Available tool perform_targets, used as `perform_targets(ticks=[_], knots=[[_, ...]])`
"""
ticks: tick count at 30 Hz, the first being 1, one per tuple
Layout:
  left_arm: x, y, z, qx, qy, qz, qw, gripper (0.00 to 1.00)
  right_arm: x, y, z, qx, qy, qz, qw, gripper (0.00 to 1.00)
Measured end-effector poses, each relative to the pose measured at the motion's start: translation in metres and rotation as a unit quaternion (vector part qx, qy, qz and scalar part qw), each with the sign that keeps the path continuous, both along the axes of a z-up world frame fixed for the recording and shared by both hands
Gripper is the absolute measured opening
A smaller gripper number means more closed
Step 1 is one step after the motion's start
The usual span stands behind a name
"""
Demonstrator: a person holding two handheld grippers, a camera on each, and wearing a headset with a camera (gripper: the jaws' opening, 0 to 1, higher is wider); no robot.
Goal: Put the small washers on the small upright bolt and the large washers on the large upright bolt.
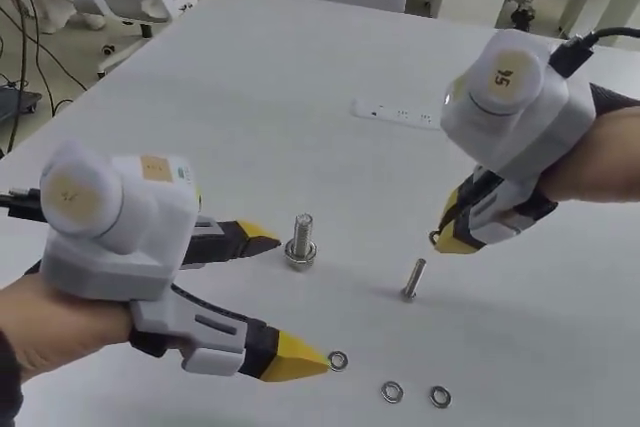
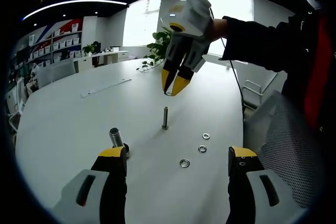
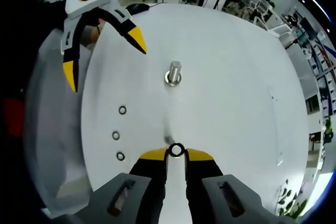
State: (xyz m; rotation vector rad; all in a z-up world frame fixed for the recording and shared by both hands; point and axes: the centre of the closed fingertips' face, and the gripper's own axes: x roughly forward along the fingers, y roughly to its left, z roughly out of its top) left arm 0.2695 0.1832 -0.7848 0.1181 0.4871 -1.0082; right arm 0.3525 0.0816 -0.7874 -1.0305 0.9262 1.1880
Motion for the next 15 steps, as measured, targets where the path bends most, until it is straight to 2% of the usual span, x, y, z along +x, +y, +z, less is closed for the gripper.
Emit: perform_targets(ticks=[15], knots=[[-0.002, 0.001, -0.002, -0.001, 0.003, 0.003, 1.0, 0.79, -0.005, 0.005, -0.017, -0.017, 0.02, 0.014, 0.9996, 0.14]])
